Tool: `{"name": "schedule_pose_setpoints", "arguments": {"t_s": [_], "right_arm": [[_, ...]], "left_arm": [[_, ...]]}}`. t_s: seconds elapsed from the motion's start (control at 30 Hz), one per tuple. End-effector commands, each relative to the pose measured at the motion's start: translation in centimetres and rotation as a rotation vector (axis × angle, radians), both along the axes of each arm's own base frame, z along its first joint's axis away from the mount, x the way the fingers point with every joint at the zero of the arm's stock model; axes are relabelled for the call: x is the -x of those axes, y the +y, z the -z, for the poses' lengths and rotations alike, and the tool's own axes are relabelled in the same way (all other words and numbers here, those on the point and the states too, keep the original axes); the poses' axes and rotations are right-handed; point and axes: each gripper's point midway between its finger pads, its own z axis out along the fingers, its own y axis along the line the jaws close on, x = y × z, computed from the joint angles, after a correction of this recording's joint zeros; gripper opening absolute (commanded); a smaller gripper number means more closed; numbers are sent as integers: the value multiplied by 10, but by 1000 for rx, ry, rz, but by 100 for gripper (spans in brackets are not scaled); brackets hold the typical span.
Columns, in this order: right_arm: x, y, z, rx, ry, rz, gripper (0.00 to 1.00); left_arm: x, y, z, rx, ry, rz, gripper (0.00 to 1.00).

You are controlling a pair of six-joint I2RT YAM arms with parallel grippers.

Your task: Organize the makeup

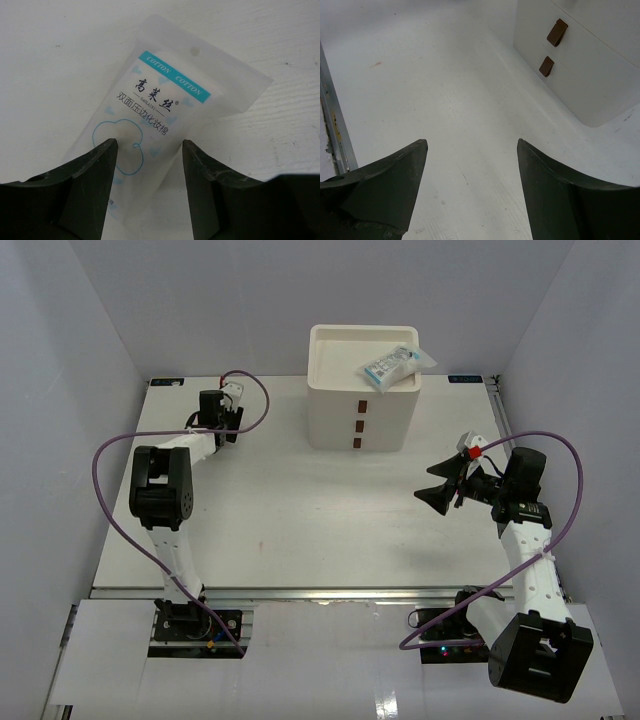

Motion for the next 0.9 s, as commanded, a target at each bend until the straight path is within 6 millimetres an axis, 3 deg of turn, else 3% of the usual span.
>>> {"name": "schedule_pose_setpoints", "arguments": {"t_s": [0.0, 0.23, 0.3, 0.4, 0.47, 0.53, 0.63, 0.8, 0.87], "right_arm": [[-1, 0, 0, -3, -9, -4, 79], [-1, -1, -1, -2, -14, -2, 79], [-1, -1, -1, -1, -14, -2, 79], [0, -1, -1, 0, -18, -1, 79], [0, 0, -2, 0, -19, -2, 79], [0, 0, -2, 1, -22, -2, 79], [0, -1, -3, 2, -27, -1, 79], [1, 0, -5, 3, -33, -1, 79], [1, 0, -5, 4, -35, 0, 79]], "left_arm": [[-6, 3, -9, -33, -8, -7, 61], [3, 12, 12, -61, 49, -48, 34], [3, 11, 11, -55, 51, -49, 30], [4, 8, -1, -32, 33, -47, 11], [4, 3, -20, 13, -1, -50, 2], [4, -5, -37, 76, -35, -49, 0], [12, -23, -107, 213, -164, -24, 0], [38, -67, -194, 495, -281, 86, 0], [53, -94, -225, 587, -305, 182, 0]]}}
